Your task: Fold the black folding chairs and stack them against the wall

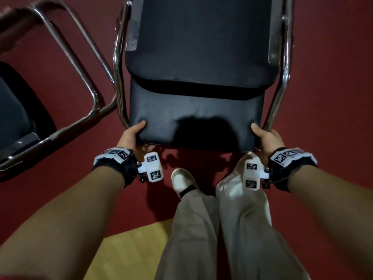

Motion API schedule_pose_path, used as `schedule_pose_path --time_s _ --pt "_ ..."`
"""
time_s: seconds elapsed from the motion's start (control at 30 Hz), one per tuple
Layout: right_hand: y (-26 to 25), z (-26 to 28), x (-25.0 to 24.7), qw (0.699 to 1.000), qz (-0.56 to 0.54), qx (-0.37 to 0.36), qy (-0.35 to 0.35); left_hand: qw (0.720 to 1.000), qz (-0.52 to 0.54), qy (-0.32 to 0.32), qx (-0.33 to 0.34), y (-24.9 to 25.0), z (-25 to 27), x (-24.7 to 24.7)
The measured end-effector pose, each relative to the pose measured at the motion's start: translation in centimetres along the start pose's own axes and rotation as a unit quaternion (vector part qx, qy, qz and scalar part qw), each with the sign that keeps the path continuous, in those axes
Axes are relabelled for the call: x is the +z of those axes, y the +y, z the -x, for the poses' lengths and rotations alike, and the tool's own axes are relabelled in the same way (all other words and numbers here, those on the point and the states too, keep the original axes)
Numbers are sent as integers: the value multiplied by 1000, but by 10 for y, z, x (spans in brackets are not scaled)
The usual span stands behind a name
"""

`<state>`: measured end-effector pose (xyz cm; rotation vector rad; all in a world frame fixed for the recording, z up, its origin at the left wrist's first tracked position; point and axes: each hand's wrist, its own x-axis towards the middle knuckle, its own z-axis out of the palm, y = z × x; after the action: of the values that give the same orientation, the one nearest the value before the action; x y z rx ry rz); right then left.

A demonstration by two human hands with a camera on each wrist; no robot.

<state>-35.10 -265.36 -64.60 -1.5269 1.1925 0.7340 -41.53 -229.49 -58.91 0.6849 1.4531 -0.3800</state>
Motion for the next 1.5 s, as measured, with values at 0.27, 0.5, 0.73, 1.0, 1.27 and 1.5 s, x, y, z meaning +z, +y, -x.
schedule_pose_path --time_s 0.27,0.5,0.73,1.0,1.27,1.5 --pt "44 -83 4 998 64 27 3 999 42 18 -24 -58 -90 -3" --pt "58 -110 11 997 64 43 -2 998 52 22 -29 -68 -120 -3" --pt "64 -124 19 996 77 52 -2 999 23 2 -26 -72 -137 -4" --pt "68 -128 17 996 79 37 23 1000 -15 7 -20 -80 -151 -4" --pt "73 -121 21 994 94 26 46 994 -27 106 5 -83 -154 -8" --pt "60 -81 36 993 78 83 34 987 -70 144 4 -93 -122 2"
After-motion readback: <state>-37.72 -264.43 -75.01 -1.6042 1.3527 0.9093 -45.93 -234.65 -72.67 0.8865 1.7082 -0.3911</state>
